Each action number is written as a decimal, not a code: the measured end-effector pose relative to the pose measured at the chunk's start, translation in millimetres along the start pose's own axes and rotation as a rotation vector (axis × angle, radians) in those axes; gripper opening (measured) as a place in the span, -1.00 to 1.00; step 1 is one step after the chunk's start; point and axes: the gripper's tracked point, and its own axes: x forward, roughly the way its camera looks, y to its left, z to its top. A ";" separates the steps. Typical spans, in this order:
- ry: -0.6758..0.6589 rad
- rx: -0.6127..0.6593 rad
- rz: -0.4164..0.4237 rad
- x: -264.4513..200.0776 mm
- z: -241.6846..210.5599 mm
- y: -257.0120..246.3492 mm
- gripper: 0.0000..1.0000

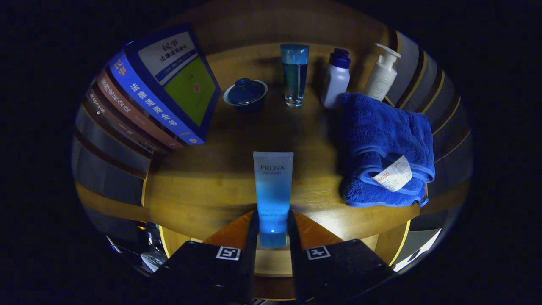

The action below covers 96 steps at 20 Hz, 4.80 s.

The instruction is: Pull open the drawer, take out the items inside it, and place them on the countertop above the cabinet.

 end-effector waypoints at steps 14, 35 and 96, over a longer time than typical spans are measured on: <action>-0.231 0.020 -0.008 -46.0 2.0 -0.4 1.00; -1.115 -0.087 0.001 -210.7 -170.2 4.9 0.99; -1.020 -0.060 -0.036 23.0 -116.2 -9.6 1.00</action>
